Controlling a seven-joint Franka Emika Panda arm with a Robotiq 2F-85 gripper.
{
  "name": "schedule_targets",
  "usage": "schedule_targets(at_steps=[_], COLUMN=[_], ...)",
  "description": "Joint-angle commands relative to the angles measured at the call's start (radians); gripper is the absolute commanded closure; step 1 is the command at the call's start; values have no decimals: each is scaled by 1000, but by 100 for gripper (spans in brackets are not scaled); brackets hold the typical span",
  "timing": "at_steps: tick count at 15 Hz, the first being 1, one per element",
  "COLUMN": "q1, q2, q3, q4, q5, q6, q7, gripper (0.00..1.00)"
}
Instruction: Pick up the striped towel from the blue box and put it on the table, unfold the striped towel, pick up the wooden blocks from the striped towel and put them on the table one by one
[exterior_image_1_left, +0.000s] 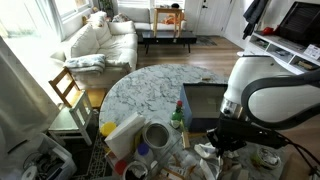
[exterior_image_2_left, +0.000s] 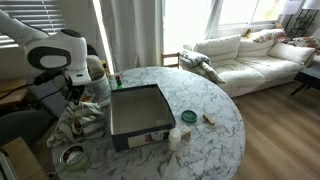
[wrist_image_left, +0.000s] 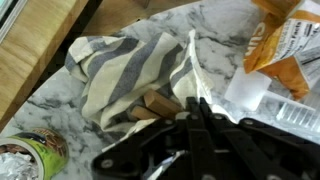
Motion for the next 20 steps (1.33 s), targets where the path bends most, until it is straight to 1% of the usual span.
schedule_targets(at_steps=[1,3,6,7,8,10,11,12,13,15,17,20], q1=[-8,-9,0,1,3,11,10,10,8,5,2,1], q2=[15,39,93,115,134,162,169,166,158,127,94,41], q3=[3,5,3,3,3,7,6,4,-5,-15,-11,-7], q4=[32,45,47,42,41,47,50,52,51,52,58,74], q5=[-42,-86,-85,-82,-68,-1,7,2,-36,-96,-106,-124], q6=[69,127,245,303,356,453,473,474,446,347,237,41], q7=[-42,-70,-153,-177,-202,-241,-242,-236,-216,-212,-248,-317], gripper=[99,99,99,99,99,99,71,70,64,49,33,12])
